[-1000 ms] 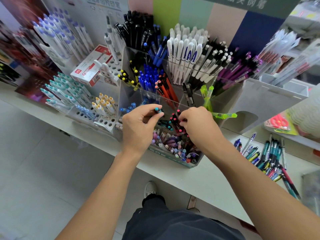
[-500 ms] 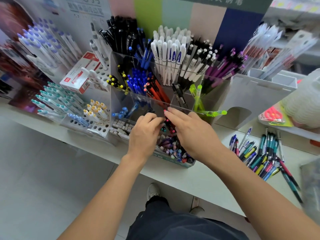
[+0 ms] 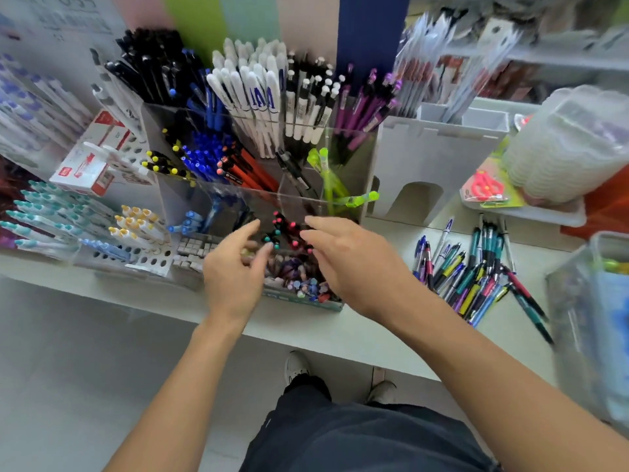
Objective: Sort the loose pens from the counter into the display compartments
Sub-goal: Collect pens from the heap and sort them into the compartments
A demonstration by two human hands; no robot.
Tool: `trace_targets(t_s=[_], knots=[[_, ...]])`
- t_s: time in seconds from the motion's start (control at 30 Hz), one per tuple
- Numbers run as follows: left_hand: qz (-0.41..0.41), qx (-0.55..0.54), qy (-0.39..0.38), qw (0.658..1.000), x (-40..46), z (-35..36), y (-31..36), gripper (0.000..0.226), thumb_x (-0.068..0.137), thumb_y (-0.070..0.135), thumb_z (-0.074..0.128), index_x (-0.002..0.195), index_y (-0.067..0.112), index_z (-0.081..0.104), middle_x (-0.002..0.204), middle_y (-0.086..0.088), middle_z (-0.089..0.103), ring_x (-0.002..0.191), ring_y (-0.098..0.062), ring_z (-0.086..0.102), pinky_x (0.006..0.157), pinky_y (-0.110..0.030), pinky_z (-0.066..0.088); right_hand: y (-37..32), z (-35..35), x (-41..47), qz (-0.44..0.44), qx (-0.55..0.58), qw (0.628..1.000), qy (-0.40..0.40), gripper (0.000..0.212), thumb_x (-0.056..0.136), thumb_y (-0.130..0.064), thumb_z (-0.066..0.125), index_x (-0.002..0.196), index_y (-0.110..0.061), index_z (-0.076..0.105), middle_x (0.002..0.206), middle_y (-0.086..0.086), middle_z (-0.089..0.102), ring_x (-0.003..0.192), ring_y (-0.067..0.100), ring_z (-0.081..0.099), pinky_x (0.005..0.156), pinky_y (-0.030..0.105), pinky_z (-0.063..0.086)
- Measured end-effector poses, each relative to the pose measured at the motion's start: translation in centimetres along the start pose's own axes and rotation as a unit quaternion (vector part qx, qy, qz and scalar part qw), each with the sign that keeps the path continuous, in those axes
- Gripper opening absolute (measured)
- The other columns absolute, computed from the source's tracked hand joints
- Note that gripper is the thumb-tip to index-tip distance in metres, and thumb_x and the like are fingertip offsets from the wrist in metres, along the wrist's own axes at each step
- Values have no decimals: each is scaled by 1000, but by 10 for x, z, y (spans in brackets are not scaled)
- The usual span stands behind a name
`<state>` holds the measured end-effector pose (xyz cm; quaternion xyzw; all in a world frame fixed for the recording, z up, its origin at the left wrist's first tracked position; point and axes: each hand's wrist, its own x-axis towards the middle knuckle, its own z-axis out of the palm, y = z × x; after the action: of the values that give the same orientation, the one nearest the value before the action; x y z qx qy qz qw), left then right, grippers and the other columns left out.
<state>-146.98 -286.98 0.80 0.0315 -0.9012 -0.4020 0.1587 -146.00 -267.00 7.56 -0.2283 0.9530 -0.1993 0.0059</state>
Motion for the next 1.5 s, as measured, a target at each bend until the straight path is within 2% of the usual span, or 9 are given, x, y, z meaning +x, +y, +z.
trace_targets(t_s=[0.1, 0.2, 0.37, 0.5, 0.67, 0.93, 1.07, 1.27, 1.5], knots=[[125, -31, 80, 988, -27, 9, 48, 14, 93, 8, 71, 106, 4, 70, 92, -3, 67, 73, -17, 62, 69, -26, 51, 30, -8, -66, 87, 131, 984, 80, 18, 98, -21, 59, 106, -19, 74, 100, -8, 74, 91, 10, 67, 78, 29, 56], [188, -73, -101, 974, -60, 52, 96, 14, 92, 18, 71, 103, 9, 70, 89, 4, 64, 76, -4, 57, 69, -20, 49, 97, 7, -115, 320, 175, 921, 134, 12, 96, -19, 64, 98, -18, 76, 87, -8, 73, 78, 5, 63, 78, 27, 54], [-82, 85, -419, 900, -68, 176, 131, 97, 77, 72, 68, 148, 11, 41, 147, -6, 45, 133, -24, 47, 109, -37, 39, 187, 29, -172, 500, 167, 841, 121, 18, 93, -15, 63, 105, -11, 75, 95, 2, 73, 86, 17, 64, 76, 24, 42], [-222, 128, -430, 866, -59, 261, 140, 109, 73, 80, 65, 147, 4, 37, 149, -15, 39, 135, -34, 43, 107, -44, 41, 205, 25, -191, 525, 180, 815, 163, 13, 93, -15, 62, 94, -12, 74, 78, -5, 64, 79, 18, 63, 70, 28, 44], [-146, 264, -378, 875, -64, 321, 143, 110, 70, 64, 80, 147, 3, 30, 147, -16, 38, 132, -34, 43, 105, -41, 43, 214, 40, -226, 526, 194, 812, 164, 10, 93, -19, 62, 89, -16, 71, 82, -6, 68, 77, 10, 63, 68, 29, 50], [-97, 286, -397, 867, -62, 335, 145, 63, 83, 13, 75, 134, 1, 42, 136, -17, 47, 125, -36, 51, 99, -40, 47, 211, 77, -247, 530, 228, 811, 100, 11, 93, -24, 64, 96, -19, 73, 87, -6, 71, 78, 8, 64, 62, 17, 43], [-39, 314, -417, 852, -53, 321, 135, 12, 87, 4, 61, 99, 3, 60, 109, -18, 61, 103, -37, 61, 82, -36, 50, 207, 80, -227, 506, 257, 818, 99, 11, 93, -24, 64, 97, -19, 74, 88, -6, 71, 80, 7, 64, 72, 25, 53], [-148, 140, -496, 844, -38, 286, 132, 19, 82, 1, 65, 71, 11, 53, 70, -12, 63, 61, -26, 62, 59, -30, 50, 203, 72, -200, 485, 283, 819, 118, 9, 93, -21, 65, 89, -21, 73, 79, -12, 68, 76, 1, 62, 68, 19, 48], [-320, -228, -515, 762, -43, 191, 149, 5, 99, 14, 62, 96, 12, 58, 64, 1, 49, 51, -10, 41, 49, -22, 40, 226, 64, -123, 496, 205, 831, 148, 29, 88, -31, 70, 70, -8, 68, 64, 2, 65, 60, 20, 62, 59, 28, 45]])
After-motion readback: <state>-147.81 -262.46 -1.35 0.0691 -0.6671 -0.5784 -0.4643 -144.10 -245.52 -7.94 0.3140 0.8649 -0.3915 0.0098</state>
